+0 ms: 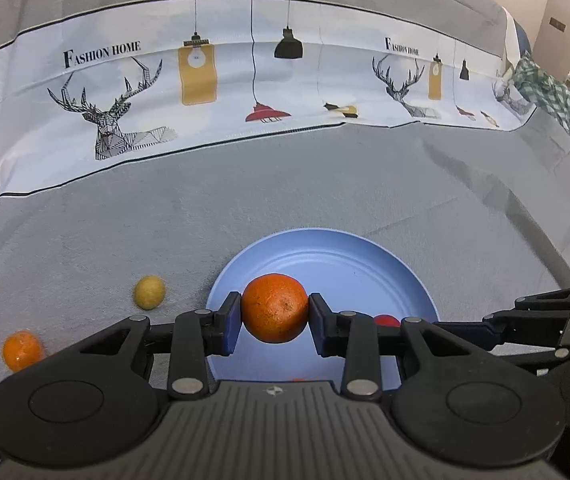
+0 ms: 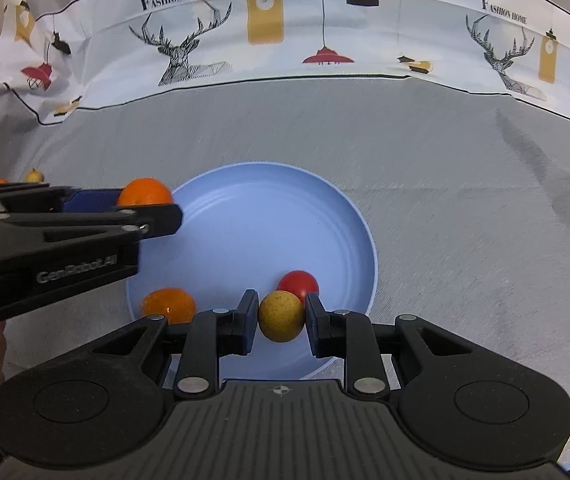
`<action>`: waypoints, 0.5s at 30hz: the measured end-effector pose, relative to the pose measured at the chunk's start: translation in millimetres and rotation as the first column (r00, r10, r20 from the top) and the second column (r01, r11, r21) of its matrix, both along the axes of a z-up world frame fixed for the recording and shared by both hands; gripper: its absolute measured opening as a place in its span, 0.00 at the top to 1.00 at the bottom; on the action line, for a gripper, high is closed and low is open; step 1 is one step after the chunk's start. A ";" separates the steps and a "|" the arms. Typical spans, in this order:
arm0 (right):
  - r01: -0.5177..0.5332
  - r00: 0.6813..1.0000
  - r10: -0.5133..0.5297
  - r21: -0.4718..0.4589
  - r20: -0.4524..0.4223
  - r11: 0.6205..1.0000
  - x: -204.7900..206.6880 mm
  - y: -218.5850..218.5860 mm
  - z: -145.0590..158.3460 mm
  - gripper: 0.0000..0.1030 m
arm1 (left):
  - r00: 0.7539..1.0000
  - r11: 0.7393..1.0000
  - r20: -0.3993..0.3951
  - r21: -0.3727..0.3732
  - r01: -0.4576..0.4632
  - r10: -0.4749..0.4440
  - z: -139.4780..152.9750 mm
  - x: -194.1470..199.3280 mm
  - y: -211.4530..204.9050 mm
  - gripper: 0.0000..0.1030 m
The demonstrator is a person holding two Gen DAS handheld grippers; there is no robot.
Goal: Organize fruits
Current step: 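Carry the held orange and yellow fruit over the blue plate with both tools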
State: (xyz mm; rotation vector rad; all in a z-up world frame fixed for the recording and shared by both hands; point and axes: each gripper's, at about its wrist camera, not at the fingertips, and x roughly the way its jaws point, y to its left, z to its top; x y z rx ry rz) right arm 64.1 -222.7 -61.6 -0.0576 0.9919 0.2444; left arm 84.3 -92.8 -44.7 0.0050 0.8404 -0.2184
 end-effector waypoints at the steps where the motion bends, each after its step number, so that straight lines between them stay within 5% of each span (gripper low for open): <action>1: -0.003 1.000 0.003 -0.002 -0.005 1.000 0.0 0.4 -0.6 0.75 | 1.000 1.000 -0.003 0.002 0.001 -0.001 -1.3 2.2 -1.5 0.62; 15: -0.016 1.000 0.015 -0.018 -0.012 1.000 0.4 3.9 -2.0 0.75 | 1.000 1.000 -0.003 0.011 0.007 -0.007 -2.8 2.5 -3.1 0.62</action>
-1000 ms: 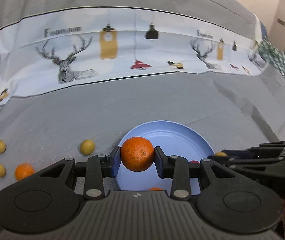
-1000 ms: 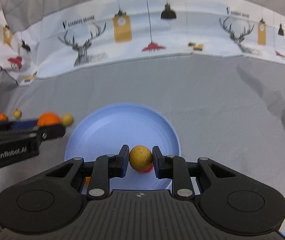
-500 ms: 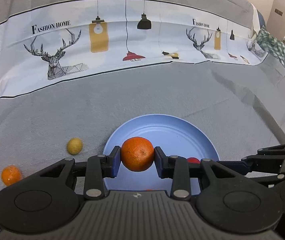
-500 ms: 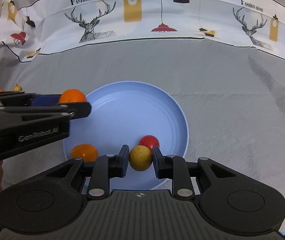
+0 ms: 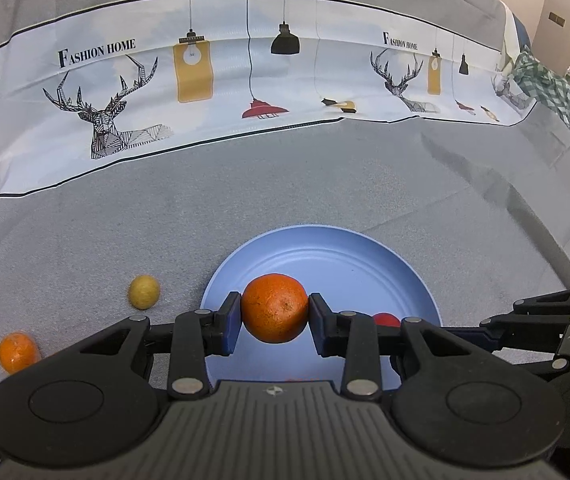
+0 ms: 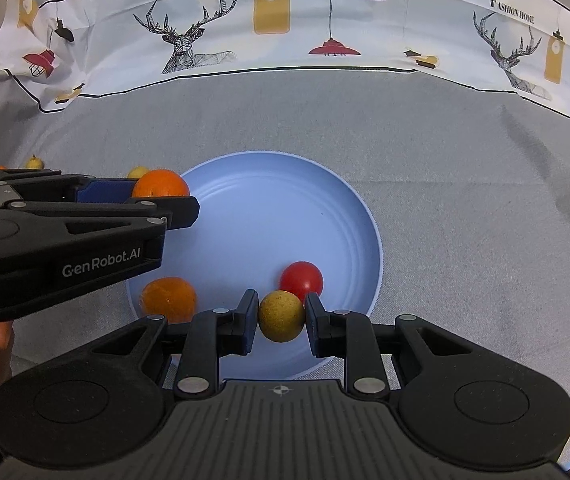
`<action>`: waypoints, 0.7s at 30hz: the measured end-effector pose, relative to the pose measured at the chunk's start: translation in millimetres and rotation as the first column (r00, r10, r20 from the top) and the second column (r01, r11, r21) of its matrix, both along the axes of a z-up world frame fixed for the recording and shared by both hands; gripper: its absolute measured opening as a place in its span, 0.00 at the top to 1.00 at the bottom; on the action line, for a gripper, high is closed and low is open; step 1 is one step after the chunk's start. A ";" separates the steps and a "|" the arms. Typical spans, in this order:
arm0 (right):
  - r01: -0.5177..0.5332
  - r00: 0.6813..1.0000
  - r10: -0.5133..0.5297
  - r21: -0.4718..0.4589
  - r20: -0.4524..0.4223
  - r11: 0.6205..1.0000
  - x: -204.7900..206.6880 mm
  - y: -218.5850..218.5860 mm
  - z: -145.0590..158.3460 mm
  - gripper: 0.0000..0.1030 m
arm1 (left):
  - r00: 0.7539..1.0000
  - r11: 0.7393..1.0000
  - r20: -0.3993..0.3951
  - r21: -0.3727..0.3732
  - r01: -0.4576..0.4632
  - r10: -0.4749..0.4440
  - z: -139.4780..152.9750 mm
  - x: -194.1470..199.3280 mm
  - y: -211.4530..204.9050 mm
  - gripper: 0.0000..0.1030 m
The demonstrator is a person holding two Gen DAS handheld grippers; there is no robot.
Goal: Organize fruits
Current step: 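Open the right tool dropping the yellow fruit while the left releases the orange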
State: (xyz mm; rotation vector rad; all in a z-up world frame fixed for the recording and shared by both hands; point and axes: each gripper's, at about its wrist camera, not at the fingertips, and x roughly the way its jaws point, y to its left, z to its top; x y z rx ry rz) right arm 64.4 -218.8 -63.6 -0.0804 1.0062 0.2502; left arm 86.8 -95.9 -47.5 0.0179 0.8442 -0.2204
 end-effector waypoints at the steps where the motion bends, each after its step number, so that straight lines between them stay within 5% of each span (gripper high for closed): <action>1: 0.000 1.000 0.000 -0.001 0.001 1.000 0.0 0.3 0.0 0.75 | 1.000 1.000 0.000 0.001 0.001 -0.001 0.1 -0.1 -0.5 0.62; 21: -0.005 1.000 0.005 -0.020 0.000 1.000 -0.3 2.8 -1.6 0.74 | 1.000 1.000 -0.003 0.008 0.004 -0.004 -1.0 0.3 -3.3 0.62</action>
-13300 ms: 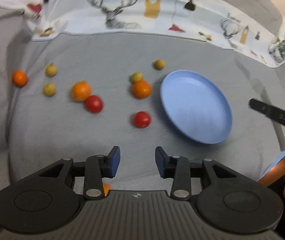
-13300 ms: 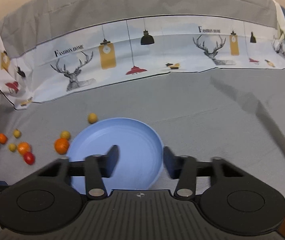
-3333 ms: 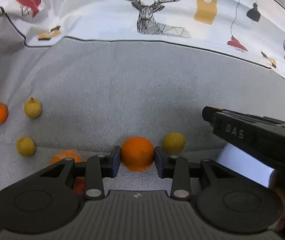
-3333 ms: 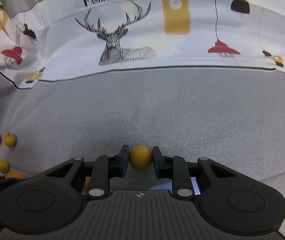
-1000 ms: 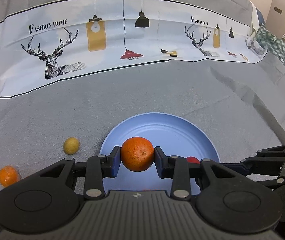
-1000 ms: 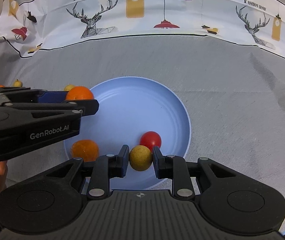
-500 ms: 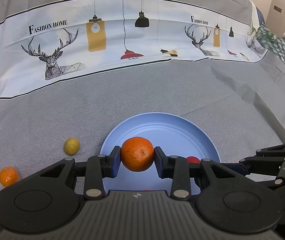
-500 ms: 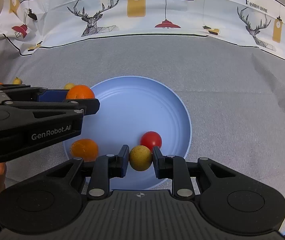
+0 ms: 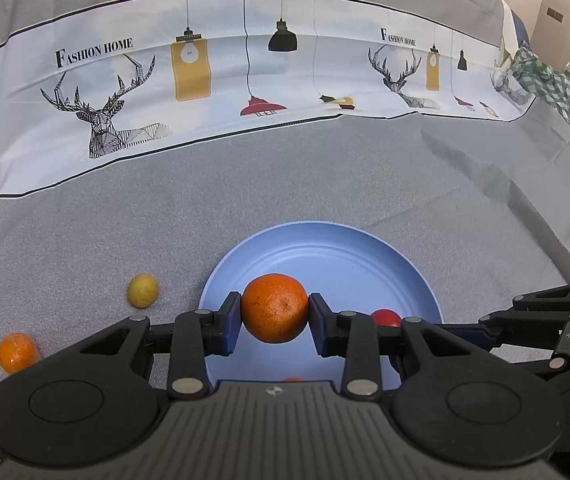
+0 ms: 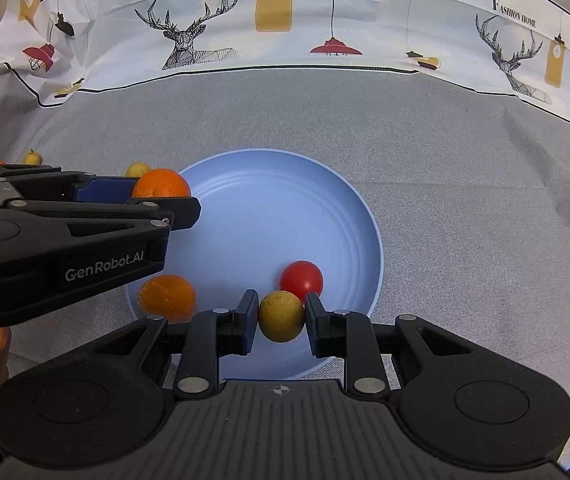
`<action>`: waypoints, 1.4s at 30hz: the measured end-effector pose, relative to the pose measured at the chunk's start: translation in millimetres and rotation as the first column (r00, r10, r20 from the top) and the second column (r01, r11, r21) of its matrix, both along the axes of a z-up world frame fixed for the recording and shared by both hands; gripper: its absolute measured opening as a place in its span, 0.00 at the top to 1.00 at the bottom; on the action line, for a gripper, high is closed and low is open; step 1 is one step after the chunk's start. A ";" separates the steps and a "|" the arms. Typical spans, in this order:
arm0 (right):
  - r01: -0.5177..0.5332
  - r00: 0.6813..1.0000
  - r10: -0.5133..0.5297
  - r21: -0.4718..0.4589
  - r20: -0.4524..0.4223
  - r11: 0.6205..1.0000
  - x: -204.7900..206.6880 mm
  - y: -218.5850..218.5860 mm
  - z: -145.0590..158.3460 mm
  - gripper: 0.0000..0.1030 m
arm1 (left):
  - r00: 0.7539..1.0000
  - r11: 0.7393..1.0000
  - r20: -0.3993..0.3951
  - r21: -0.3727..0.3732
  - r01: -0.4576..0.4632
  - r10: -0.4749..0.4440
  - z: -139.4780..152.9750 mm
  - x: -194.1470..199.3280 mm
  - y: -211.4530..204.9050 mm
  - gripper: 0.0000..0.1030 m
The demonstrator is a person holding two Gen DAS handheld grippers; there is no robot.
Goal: Organize fruits
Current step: 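Open the right tool dropping the yellow fruit while the left releases the orange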
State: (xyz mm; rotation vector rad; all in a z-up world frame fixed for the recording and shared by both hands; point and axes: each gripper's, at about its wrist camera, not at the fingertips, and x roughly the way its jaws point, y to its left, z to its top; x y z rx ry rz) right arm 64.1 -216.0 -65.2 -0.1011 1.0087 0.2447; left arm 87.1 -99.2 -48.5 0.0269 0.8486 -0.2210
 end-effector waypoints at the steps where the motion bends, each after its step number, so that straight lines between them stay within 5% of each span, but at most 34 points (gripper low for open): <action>1: -0.001 1.000 0.001 -0.002 0.000 1.000 -0.1 0.3 0.0 0.74 | 1.000 1.000 0.000 0.001 0.001 -0.001 -0.2 0.3 -0.2 0.62; 36: 0.003 1.000 -0.003 -0.019 0.001 1.000 0.3 3.7 0.4 0.74 | 1.000 1.000 -0.005 0.000 0.026 -0.026 -3.8 2.7 -4.5 0.62; 39: 0.007 1.000 -0.007 -0.024 0.002 1.000 0.7 3.8 -0.1 0.71 | 1.000 1.000 -0.006 -0.004 0.027 -0.027 -3.9 1.9 -4.9 0.60; 42: 0.014 1.000 -0.014 -0.031 0.007 0.999 0.6 4.3 0.4 0.55 | 1.000 1.000 -0.002 -0.007 0.027 -0.027 -2.7 2.1 -3.2 0.59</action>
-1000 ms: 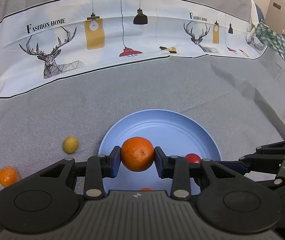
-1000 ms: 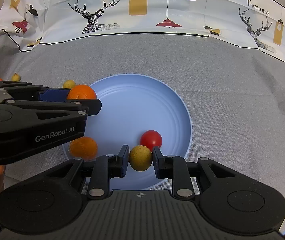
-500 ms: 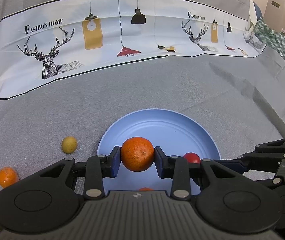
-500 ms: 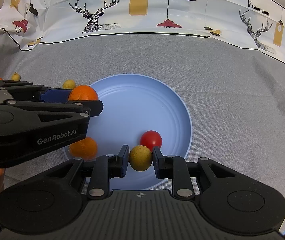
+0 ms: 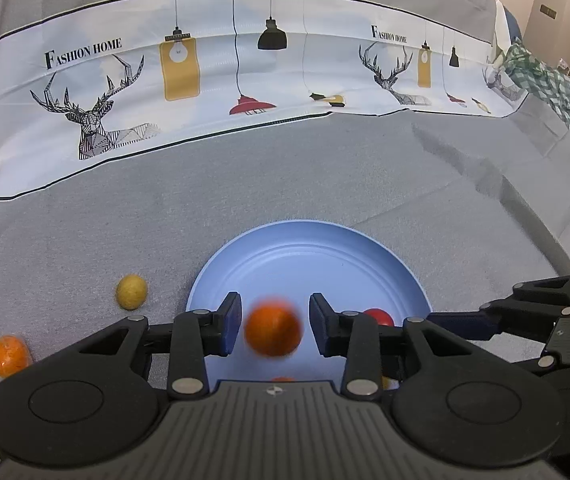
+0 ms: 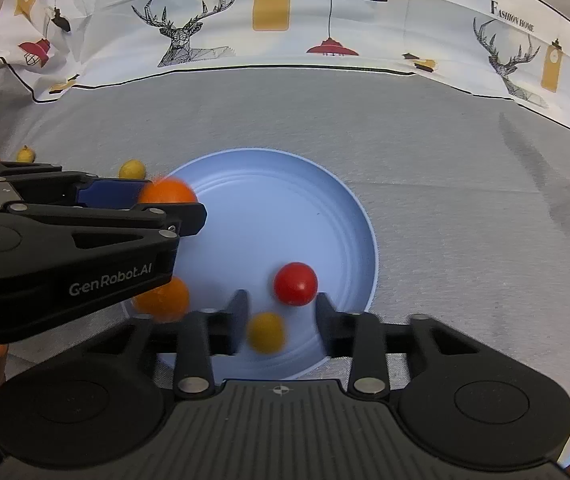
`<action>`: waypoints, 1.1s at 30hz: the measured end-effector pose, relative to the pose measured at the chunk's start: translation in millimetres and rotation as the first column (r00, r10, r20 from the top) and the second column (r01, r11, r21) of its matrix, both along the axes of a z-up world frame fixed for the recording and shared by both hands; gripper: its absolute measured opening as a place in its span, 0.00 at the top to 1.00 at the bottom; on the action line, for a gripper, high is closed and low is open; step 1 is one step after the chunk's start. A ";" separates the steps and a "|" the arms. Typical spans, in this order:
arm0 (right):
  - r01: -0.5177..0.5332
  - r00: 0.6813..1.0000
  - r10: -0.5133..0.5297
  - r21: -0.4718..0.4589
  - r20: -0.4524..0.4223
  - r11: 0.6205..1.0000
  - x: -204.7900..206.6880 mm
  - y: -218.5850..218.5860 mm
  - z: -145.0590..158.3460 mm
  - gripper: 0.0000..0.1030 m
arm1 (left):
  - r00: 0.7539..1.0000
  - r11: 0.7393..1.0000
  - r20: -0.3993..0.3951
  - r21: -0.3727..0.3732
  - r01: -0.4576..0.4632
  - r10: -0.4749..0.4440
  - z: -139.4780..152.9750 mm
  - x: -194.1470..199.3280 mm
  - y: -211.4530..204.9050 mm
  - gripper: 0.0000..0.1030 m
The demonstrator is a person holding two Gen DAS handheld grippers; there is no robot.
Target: Organize fruits
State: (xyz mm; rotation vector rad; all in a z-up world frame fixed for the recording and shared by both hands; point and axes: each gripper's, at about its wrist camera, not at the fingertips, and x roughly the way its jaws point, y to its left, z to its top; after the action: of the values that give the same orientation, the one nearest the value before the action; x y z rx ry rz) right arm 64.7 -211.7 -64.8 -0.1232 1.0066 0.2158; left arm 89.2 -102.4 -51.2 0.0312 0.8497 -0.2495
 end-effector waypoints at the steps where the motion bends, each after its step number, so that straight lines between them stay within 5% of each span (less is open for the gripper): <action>1: 0.001 1.000 -0.001 0.000 0.001 1.000 0.1 -0.6 0.1 0.53 | 1.000 1.000 0.001 -0.001 0.000 0.000 0.3 0.0 0.0 0.59; 16: 0.036 0.999 -0.036 -0.001 0.030 0.999 -0.8 -3.2 2.7 0.53 | 1.000 1.000 0.012 0.004 -0.006 0.006 3.8 -2.1 2.3 0.60; 30: 0.061 0.997 -0.064 0.055 0.044 0.997 2.0 10.8 9.7 0.54 | 0.993 0.993 0.034 -0.021 -0.113 0.114 27.6 -18.6 42.1 0.82; 33: 0.057 0.996 -0.062 0.092 0.062 0.994 1.0 17.6 14.3 0.63 | 0.989 0.989 0.041 -0.004 -0.145 0.145 45.1 -23.5 64.9 0.82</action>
State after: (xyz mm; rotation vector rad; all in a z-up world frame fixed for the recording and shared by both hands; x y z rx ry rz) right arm 65.7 -194.1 -50.5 -0.0178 0.9332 0.2013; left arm 65.7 -37.5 -6.1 -0.0264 0.8068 -0.1124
